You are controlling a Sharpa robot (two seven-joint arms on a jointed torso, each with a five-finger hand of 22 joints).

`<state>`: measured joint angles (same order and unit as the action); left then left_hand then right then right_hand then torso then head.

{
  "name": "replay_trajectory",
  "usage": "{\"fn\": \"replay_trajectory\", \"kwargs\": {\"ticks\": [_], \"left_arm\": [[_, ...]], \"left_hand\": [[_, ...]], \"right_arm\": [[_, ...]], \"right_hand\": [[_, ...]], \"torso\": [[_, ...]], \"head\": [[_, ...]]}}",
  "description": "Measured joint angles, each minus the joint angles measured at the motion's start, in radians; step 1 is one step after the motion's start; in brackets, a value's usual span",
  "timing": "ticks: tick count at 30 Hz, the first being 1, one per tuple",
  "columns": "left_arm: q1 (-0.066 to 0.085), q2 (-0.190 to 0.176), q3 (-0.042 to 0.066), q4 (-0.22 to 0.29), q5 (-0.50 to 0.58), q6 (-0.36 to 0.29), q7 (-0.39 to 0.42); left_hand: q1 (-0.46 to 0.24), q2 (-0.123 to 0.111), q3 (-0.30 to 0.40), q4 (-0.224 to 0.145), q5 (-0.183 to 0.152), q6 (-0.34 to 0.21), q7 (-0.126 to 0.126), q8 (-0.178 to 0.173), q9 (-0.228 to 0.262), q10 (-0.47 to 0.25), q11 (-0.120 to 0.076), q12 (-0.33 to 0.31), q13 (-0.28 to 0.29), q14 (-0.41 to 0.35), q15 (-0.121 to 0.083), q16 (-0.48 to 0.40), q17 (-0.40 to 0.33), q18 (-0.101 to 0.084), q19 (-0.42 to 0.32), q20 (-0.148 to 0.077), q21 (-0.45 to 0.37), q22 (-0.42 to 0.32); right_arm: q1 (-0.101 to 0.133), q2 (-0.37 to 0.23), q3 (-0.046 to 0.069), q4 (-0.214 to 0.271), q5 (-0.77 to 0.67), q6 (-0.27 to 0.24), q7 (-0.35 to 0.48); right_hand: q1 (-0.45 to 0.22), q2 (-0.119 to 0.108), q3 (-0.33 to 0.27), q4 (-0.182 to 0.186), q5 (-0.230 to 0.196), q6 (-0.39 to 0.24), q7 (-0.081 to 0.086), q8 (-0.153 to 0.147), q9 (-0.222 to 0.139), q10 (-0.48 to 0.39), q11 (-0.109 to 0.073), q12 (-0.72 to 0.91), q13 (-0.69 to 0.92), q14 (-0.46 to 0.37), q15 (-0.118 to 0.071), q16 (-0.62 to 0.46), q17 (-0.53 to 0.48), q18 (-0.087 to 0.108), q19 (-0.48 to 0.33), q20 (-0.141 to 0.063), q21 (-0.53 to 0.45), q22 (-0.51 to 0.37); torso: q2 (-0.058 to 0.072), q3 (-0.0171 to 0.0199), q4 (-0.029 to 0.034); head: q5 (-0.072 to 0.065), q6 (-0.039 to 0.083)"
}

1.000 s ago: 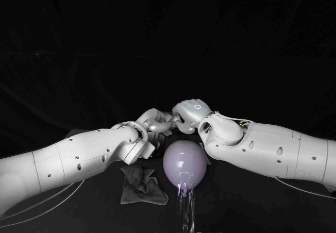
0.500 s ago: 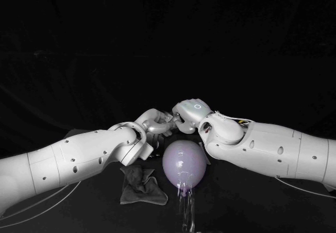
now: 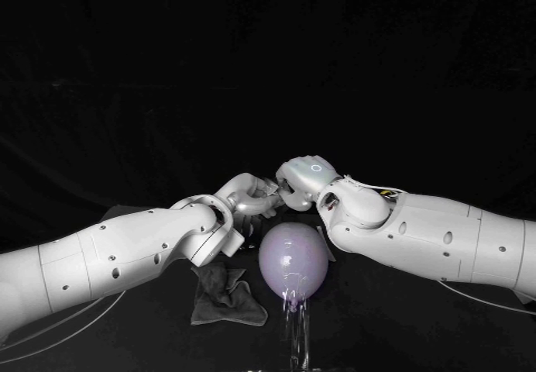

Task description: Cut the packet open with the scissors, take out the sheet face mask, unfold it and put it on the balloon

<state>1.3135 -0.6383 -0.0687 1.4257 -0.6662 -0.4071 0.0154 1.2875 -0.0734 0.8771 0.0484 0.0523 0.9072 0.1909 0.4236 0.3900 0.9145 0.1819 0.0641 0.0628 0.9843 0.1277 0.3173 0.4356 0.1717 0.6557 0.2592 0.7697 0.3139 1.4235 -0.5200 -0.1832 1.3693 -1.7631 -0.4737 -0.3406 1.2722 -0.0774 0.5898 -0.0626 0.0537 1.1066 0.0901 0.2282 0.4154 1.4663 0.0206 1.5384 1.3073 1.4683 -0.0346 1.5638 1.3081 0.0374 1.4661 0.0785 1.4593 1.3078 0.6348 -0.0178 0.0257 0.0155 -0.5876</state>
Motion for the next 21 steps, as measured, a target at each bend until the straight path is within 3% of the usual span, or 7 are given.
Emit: {"fn": "replay_trajectory", "kwargs": {"ticks": [12, 21], "left_arm": [[0.001, -0.005, 0.001, 0.005, -0.004, 0.001, 0.018], [0.003, -0.004, 0.003, -0.014, 0.021, 0.011, 0.032]], "left_hand": [[0.000, 0.000, -0.006, 0.000, -0.001, 0.000, 0.000, 0.000, 0.000, -0.001, -0.001, 0.000, 0.000, 0.000, 0.000, 0.000, -0.001, -0.001, 0.000, 0.000, 0.004, 0.003], [-0.001, -0.001, -0.008, 0.003, -0.003, 0.012, -0.013, 0.000, 0.004, -0.007, -0.007, 0.000, 0.000, 0.000, 0.000, 0.000, -0.002, -0.001, 0.000, 0.000, 0.008, 0.004]], "right_arm": [[-0.001, -0.017, 0.000, 0.020, -0.011, -0.034, -0.001], [-0.004, -0.081, -0.003, 0.098, -0.014, -0.122, 0.023]], "right_hand": [[0.000, 0.000, -0.001, -0.001, -0.002, 0.012, -0.013, 0.043, 0.000, -0.001, -0.015, 0.015, 0.001, -0.002, -0.016, 0.004, -0.001, 0.000, 0.000, -0.014, 0.015, 0.000], [0.000, 0.000, -0.002, -0.002, -0.002, 0.011, -0.015, 0.064, 0.000, 0.000, -0.017, 0.028, 0.001, -0.002, -0.016, 0.003, -0.001, 0.000, 0.000, -0.021, 0.027, 0.000]], "torso": [[0.000, 0.0001, 0.0004], [-0.001, 0.0010, -0.0011]], "head": [[-0.003, -0.004], [-0.001, -0.005]]}}
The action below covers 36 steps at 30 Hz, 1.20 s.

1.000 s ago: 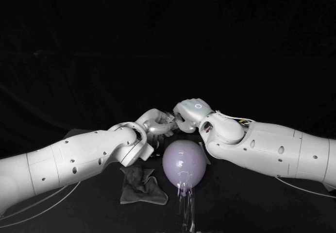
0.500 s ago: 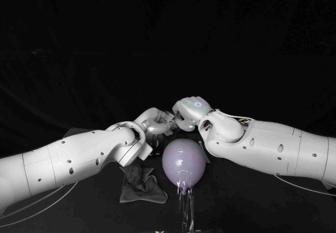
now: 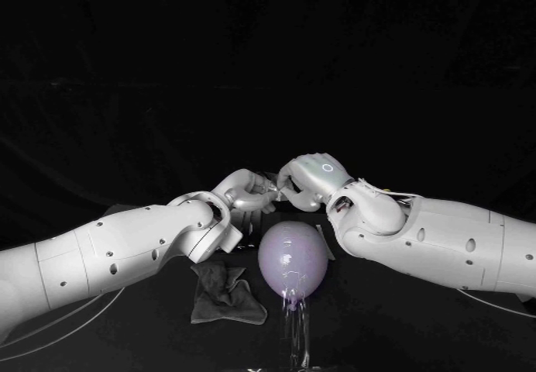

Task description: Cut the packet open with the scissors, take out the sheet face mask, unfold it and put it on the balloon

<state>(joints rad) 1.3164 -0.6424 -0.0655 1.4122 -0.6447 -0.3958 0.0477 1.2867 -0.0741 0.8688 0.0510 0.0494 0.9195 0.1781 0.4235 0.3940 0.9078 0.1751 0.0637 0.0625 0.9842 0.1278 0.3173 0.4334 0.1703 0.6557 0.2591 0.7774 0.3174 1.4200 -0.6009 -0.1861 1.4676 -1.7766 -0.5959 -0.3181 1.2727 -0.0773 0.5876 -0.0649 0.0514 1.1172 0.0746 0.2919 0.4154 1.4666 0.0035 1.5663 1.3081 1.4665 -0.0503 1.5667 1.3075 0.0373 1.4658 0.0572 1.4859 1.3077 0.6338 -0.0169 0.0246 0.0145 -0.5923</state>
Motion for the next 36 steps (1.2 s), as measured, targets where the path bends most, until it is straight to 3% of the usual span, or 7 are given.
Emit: {"fn": "replay_trajectory", "kwargs": {"ticks": [18, 20, 22, 23, 25, 30, 36], "left_arm": [[0.000, 0.010, -0.004, -0.038, 0.066, 0.014, -0.016], [0.000, 0.011, -0.004, -0.039, 0.070, 0.015, -0.017], [0.000, 0.012, -0.004, -0.039, 0.073, 0.016, -0.018], [0.000, 0.012, -0.004, -0.039, 0.075, 0.016, -0.018], [0.000, 0.014, -0.004, -0.039, 0.077, 0.017, -0.018], [0.000, 0.016, -0.004, -0.039, 0.082, 0.018, -0.018], [0.000, 0.018, -0.004, -0.042, 0.086, 0.018, -0.018]], "left_hand": [[0.000, 0.000, 0.000, 0.000, -0.003, 0.000, -0.001, -0.001, -0.004, 0.004, -0.004, 0.000, 0.000, 0.004, -0.004, 0.000, -0.001, -0.001, 0.000, 0.000, 0.004, 0.001], [0.000, 0.000, 0.000, 0.000, -0.003, -0.001, -0.002, 0.002, -0.004, 0.004, -0.004, 0.000, 0.000, 0.004, -0.004, 0.000, -0.001, -0.001, 0.000, 0.000, 0.004, 0.001], [0.000, 0.000, 0.000, 0.000, -0.003, 0.001, 0.000, 0.002, -0.004, 0.004, -0.004, 0.000, 0.000, 0.004, -0.004, 0.000, -0.001, -0.001, 0.000, 0.000, 0.004, 0.001], [-0.002, -0.002, 0.000, 0.000, -0.003, 0.004, 0.001, 0.002, -0.004, 0.004, -0.004, 0.000, 0.000, 0.004, -0.004, 0.000, -0.001, -0.001, 0.000, 0.000, 0.004, 0.001], [-0.003, -0.003, 0.000, 0.000, -0.003, 0.004, 0.001, 0.002, -0.004, 0.004, -0.004, 0.000, 0.000, 0.004, -0.004, 0.000, -0.001, -0.001, 0.000, 0.000, 0.004, 0.001], [-0.001, -0.005, 0.000, 0.000, -0.003, 0.004, 0.001, 0.002, -0.004, 0.011, -0.004, 0.000, 0.000, 0.004, -0.004, 0.000, -0.002, -0.001, 0.000, 0.000, 0.008, 0.002], [0.001, -0.007, 0.000, 0.000, 0.000, 0.009, 0.006, 0.002, -0.003, 0.015, -0.007, 0.000, 0.000, 0.008, -0.008, 0.000, -0.002, -0.001, 0.002, -0.002, 0.008, 0.002]], "right_arm": [[0.003, -0.091, 0.005, 0.114, 0.004, -0.187, 0.072], [0.004, -0.092, 0.005, 0.113, 0.004, -0.187, 0.073], [0.005, -0.090, 0.006, 0.108, 0.005, -0.180, 0.073], [0.005, -0.088, 0.006, 0.105, 0.006, -0.174, 0.073], [0.006, -0.082, 0.006, 0.099, 0.009, -0.155, 0.072], [0.006, -0.074, 0.006, 0.098, 0.014, -0.095, 0.071], [0.006, -0.068, 0.005, 0.104, 0.012, -0.033, 0.070]], "right_hand": [[0.000, 0.000, 0.006, 0.000, -0.002, -0.005, -0.005, 0.013, 0.001, 0.000, 0.000, 0.001, -0.001, 0.000, -0.007, 0.001, 0.001, 0.000, 0.000, 0.000, 0.011, 0.000], [0.000, 0.000, 0.007, 0.001, -0.002, -0.009, -0.006, 0.013, 0.001, 0.000, 0.000, 0.000, -0.001, 0.000, -0.007, 0.001, 0.001, 0.000, 0.000, 0.000, 0.001, 0.000], [0.000, 0.000, 0.010, 0.004, -0.002, -0.028, -0.004, 0.014, 0.044, 0.000, 0.000, -0.012, 0.000, 0.000, -0.007, 0.001, 0.000, 0.000, -0.001, 0.000, -0.009, 0.000], [-0.002, -0.002, 0.010, 0.004, -0.002, -0.044, 0.000, 0.014, 0.095, 0.000, 0.000, -0.022, 0.000, 0.000, -0.007, 0.001, 0.000, 0.000, -0.002, -0.001, -0.013, 0.000], [-0.004, -0.013, 0.005, -0.001, -0.002, -0.056, 0.007, 0.011, 0.117, 0.000, 0.000, -0.030, 0.000, 0.000, -0.007, 0.001, 0.000, 0.000, -0.002, -0.001, -0.021, 0.000], [-0.017, -0.047, -0.007, 0.004, -0.001, -0.104, 0.030, -0.035, 0.099, 0.000, 0.017, -0.038, 0.000, 0.001, 0.005, 0.000, 0.000, 0.000, -0.002, -0.001, -0.033, 0.000], [-0.024, -0.061, -0.014, 0.011, -0.001, -0.125, 0.040, -0.064, 0.077, -0.001, 0.024, -0.043, 0.000, 0.002, 0.013, 0.000, 0.000, 0.000, 0.000, 0.001, -0.034, 0.000]], "torso": [[0.000, -0.0003, -0.0001], [0.000, -0.0005, 0.0000], [0.000, -0.0005, 0.0000], [0.000, -0.0009, 0.0000], [0.000, -0.0011, 0.0005], [0.001, -0.0016, 0.0016], [0.001, -0.0022, 0.0015]], "head": [[-0.001, 0.002], [-0.001, 0.002], [0.000, 0.002], [0.000, 0.002], [0.002, 0.002], [0.003, 0.001], [0.005, -0.001]]}}
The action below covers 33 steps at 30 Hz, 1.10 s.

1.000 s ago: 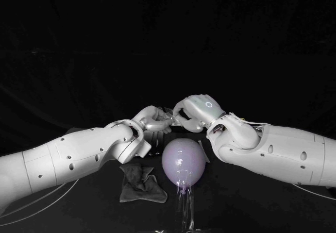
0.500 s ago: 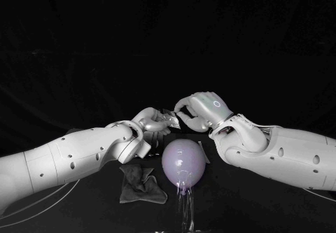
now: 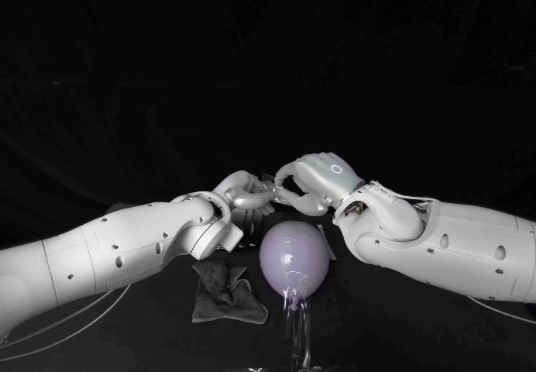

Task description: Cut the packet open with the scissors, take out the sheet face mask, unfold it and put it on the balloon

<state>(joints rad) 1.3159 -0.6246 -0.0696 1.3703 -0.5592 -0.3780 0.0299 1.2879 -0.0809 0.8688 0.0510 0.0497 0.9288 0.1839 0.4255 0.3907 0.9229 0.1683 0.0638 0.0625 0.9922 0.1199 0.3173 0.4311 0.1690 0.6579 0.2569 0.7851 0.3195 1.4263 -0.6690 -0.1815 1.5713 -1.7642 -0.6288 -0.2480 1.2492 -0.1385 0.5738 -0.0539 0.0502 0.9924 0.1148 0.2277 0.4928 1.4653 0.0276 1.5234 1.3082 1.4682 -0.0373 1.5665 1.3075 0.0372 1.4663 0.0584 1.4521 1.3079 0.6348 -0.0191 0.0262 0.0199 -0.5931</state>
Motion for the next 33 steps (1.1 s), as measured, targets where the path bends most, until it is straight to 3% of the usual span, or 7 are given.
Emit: {"fn": "replay_trajectory", "kwargs": {"ticks": [8, 11, 23, 30, 33], "left_arm": [[0.000, 0.002, 0.000, 0.000, 0.003, 0.000, 0.000], [0.000, 0.002, 0.000, 0.001, 0.004, 0.000, 0.000], [0.000, 0.000, 0.000, 0.009, 0.004, 0.002, -0.001], [0.000, -0.002, 0.000, 0.015, 0.003, 0.003, 0.001], [0.000, -0.002, -0.001, 0.016, 0.004, 0.001, 0.008]], "left_hand": [[-0.001, -0.001, 0.000, 0.000, 0.000, 0.000, 0.000, 0.000, 0.002, 0.000, 0.000, 0.000, 0.000, 0.000, 0.000, 0.000, 0.000, 0.000, 0.002, -0.002, 0.004, 0.001], [-0.001, -0.001, 0.000, 0.000, 0.000, 0.000, 0.000, 0.000, 0.002, 0.000, 0.000, 0.000, 0.000, 0.000, 0.000, 0.000, -0.001, 0.000, 0.002, -0.002, 0.004, 0.001], [0.013, -0.011, 0.013, -0.018, -0.001, 0.004, 0.004, 0.002, 0.002, 0.002, 0.002, 0.000, 0.000, 0.010, -0.003, 0.000, -0.005, 0.000, -0.007, -0.010, 0.024, 0.013], [0.013, -0.011, 0.032, -0.023, 0.001, 0.002, 0.007, 0.002, 0.002, -0.024, 0.012, 0.001, 0.000, -0.038, 0.015, -0.013, -0.020, -0.001, -0.049, 0.002, 0.030, 0.015], [0.013, -0.011, 0.042, -0.022, 0.001, -0.002, 0.010, 0.002, 0.002, -0.078, 0.018, -0.002, 0.000, -0.074, 0.024, -0.019, -0.031, -0.001, -0.074, 0.013, 0.018, 0.010]], "right_arm": [[0.000, 0.027, -0.001, -0.019, -0.020, 0.059, -0.025], [-0.001, 0.038, -0.002, -0.038, -0.031, 0.075, -0.044], [-0.001, 0.058, -0.003, -0.076, -0.073, 0.095, -0.120], [-0.001, 0.075, -0.003, -0.096, -0.086, 0.112, -0.140], [-0.001, 0.079, -0.003, -0.099, -0.087, 0.126, -0.143]], "right_hand": [[0.001, -0.009, 0.000, 0.000, 0.000, -0.005, 0.005, -0.015, -0.014, 0.001, 0.001, -0.006, 0.000, -0.004, 0.004, -0.003, 0.001, 0.000, 0.000, 0.007, -0.004, -0.001], [0.000, -0.019, -0.004, 0.004, 0.000, -0.023, 0.009, -0.035, -0.026, 0.001, 0.008, -0.012, 0.000, 0.000, 0.007, 0.000, 0.001, 0.000, -0.002, 0.009, -0.012, 0.000], [0.011, -0.029, 0.000, 0.000, 0.000, -0.032, 0.010, -0.058, -0.047, 0.000, 0.013, -0.014, -0.001, -0.003, 0.011, 0.001, 0.001, 0.000, -0.001, 0.014, -0.012, 0.000], [0.024, -0.029, 0.004, -0.004, 0.000, -0.040, 0.015, -0.067, -0.057, -0.001, 0.014, -0.017, 0.000, 0.000, 0.014, 0.000, 0.000, 0.000, 0.001, 0.019, -0.014, 0.000], [0.024, -0.029, 0.004, -0.004, 0.000, -0.042, 0.013, -0.072, -0.058, -0.001, 0.014, -0.018, 0.000, 0.000, 0.014, 0.000, 0.000, 0.000, 0.001, 0.019, -0.014, 0.000]], "torso": [[-0.001, 0.0008, -0.0004], [0.000, 0.0009, -0.0005], [0.000, 0.0010, -0.0004], [-0.001, 0.0011, -0.0004], [-0.001, 0.0011, -0.0005]], "head": [[0.002, 0.000], [0.002, 0.001], [0.001, 0.000], [0.002, -0.001], [0.001, -0.001]]}}
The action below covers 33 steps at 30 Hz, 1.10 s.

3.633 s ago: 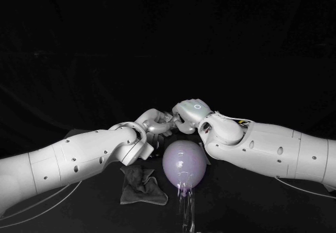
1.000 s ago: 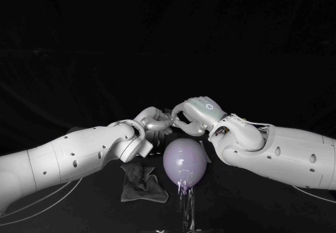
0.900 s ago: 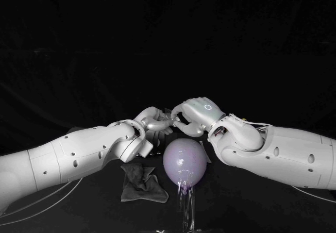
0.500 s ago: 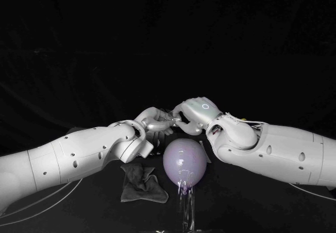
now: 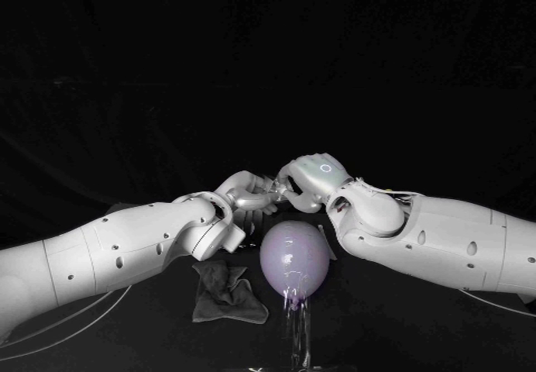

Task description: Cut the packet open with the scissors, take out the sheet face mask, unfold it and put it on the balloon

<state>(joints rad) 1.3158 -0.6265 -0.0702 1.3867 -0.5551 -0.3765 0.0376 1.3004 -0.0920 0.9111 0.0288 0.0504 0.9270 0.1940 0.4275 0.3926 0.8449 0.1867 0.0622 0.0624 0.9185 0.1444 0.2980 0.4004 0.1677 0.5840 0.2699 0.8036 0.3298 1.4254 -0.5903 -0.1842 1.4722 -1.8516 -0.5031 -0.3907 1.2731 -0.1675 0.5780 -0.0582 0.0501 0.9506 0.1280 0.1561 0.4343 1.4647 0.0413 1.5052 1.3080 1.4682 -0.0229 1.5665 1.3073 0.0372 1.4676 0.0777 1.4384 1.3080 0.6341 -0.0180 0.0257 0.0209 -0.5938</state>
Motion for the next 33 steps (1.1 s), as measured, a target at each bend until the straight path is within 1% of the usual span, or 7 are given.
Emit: {"fn": "replay_trajectory", "kwargs": {"ticks": [1, 4, 6, 9, 19, 26, 33], "left_arm": [[0.000, 0.000, 0.000, 0.000, 0.001, 0.000, 0.003], [0.000, 0.000, 0.000, 0.001, 0.004, -0.002, 0.013], [0.000, 0.000, -0.001, 0.001, 0.008, -0.004, 0.021], [-0.001, 0.000, -0.001, 0.001, 0.012, -0.006, 0.031], [-0.001, -0.002, -0.004, 0.003, 0.018, -0.009, 0.049], [0.000, -0.002, -0.004, 0.006, 0.017, -0.008, 0.053], [0.001, -0.002, -0.004, 0.007, 0.015, -0.008, 0.055]], "left_hand": [[0.000, 0.000, 0.001, -0.001, 0.000, -0.002, 0.002, 0.000, 0.000, -0.034, 0.012, -0.001, 0.000, -0.020, 0.006, -0.006, -0.004, 0.000, -0.012, 0.004, -0.007, -0.004], [0.000, 0.000, 0.004, 0.001, 0.000, -0.003, 0.004, 0.000, 0.000, -0.154, 0.016, -0.009, -0.007, -0.066, 0.020, -0.009, -0.014, -0.006, -0.039, 0.013, -0.024, -0.014], [0.000, 0.000, 0.004, 0.001, 0.000, 0.005, 0.019, 0.000, 0.000, -0.238, 0.021, -0.014, -0.016, -0.082, 0.027, -0.008, -0.016, -0.006, -0.046, 0.017, -0.030, -0.017], [0.000, 0.000, 0.004, 0.001, 0.000, 0.006, 0.020, 0.001, 0.000, -0.268, 0.022, -0.020, -0.016, -0.108, 0.031, 0.004, -0.019, -0.006, -0.055, 0.016, -0.038, -0.023], [0.000, 0.000, 0.004, 0.001, 0.000, 0.006, 0.023, 0.002, 0.000, -0.275, 0.023, -0.019, -0.014, -0.120, 0.033, 0.009, -0.020, -0.006, -0.055, 0.016, -0.038, -0.025], [0.004, -0.004, 0.004, 0.001, 0.000, 0.004, 0.025, 0.008, 0.000, -0.271, 0.019, -0.019, -0.014, -0.120, 0.033, 0.016, -0.020, -0.006, -0.055, 0.016, -0.038, -0.025], [0.003, -0.004, 0.008, -0.003, 0.000, 0.002, 0.026, 0.013, 0.000, -0.265, 0.024, -0.019, -0.013, -0.120, 0.033, 0.022, -0.020, -0.007, -0.055, 0.016, -0.038, -0.025]], "right_arm": [[0.000, 0.001, 0.000, 0.000, 0.000, 0.004, 0.000], [0.000, 0.002, 0.000, 0.000, -0.001, 0.017, 0.000], [0.001, 0.002, 0.000, 0.001, -0.001, 0.025, 0.000], [0.001, 0.002, 0.000, 0.003, -0.001, 0.035, 0.000], [0.001, 0.007, 0.000, 0.005, -0.005, 0.054, -0.011], [0.000, 0.004, -0.001, 0.013, -0.021, 0.036, -0.034], [-0.001, 0.005, -0.002, 0.012, -0.031, 0.021, -0.049]], "right_hand": [[0.000, 0.000, 0.000, 0.000, 0.000, 0.000, 0.000, 0.000, 0.000, 0.000, 0.000, 0.000, 0.000, 0.000, 0.000, 0.000, 0.000, 0.000, 0.000, 0.000, 0.000, 0.000], [0.004, -0.004, 0.000, 0.000, 0.000, 0.000, 0.000, 0.000, -0.001, 0.000, 0.000, 0.000, 0.000, 0.000, 0.000, -0.001, 0.000, 0.000, 0.000, 0.000, 0.000, 0.000], [0.004, -0.004, 0.000, 0.000, 0.000, 0.000, 0.000, 0.000, -0.002, 0.000, 0.000, 0.000, 0.000, 0.000, 0.000, -0.003, 0.000, 0.000, -0.002, 0.002, 0.000, -0.001], [0.004, -0.004, 0.000, 0.000, 0.000, 0.000, 0.000, 0.000, -0.002, 0.000, 0.000, -0.002, 0.000, 0.000, 0.000, -0.001, 0.000, 0.000, -0.002, 0.002, -0.001, -0.001], [0.004, -0.004, 0.000, 0.000, 0.000, 0.000, 0.000, 0.000, -0.004, 0.000, 0.000, -0.002, -0.001, 0.000, 0.000, 0.001, 0.001, 0.000, -0.002, 0.002, -0.001, 0.000], [0.004, -0.004, 0.000, 0.000, 0.000, 0.000, 0.000, 0.000, -0.004, 0.000, 0.000, -0.004, -0.001, 0.000, 0.000, 0.000, 0.001, 0.000, -0.004, 0.003, -0.002, 0.000], [0.004, -0.004, 0.000, 0.000, 0.000, 0.001, -0.001, -0.004, -0.009, -0.001, -0.001, -0.005, 0.000, 0.000, 0.000, 0.000, 0.000, 0.000, -0.004, 0.003, -0.002, 0.000]], "torso": [[0.000, 0.0000, -0.0002], [0.000, 0.0000, -0.0005], [0.000, 0.0000, -0.0005], [0.000, 0.0000, -0.0006], [0.000, 0.0007, -0.0005], [0.000, 0.0006, -0.0006], [0.000, 0.0006, -0.0005]], "head": [[0.000, 0.001], [-0.001, 0.001], [-0.001, 0.001], [-0.001, 0.002], [-0.005, 0.002], [-0.005, 0.001], [-0.007, 0.001]]}}
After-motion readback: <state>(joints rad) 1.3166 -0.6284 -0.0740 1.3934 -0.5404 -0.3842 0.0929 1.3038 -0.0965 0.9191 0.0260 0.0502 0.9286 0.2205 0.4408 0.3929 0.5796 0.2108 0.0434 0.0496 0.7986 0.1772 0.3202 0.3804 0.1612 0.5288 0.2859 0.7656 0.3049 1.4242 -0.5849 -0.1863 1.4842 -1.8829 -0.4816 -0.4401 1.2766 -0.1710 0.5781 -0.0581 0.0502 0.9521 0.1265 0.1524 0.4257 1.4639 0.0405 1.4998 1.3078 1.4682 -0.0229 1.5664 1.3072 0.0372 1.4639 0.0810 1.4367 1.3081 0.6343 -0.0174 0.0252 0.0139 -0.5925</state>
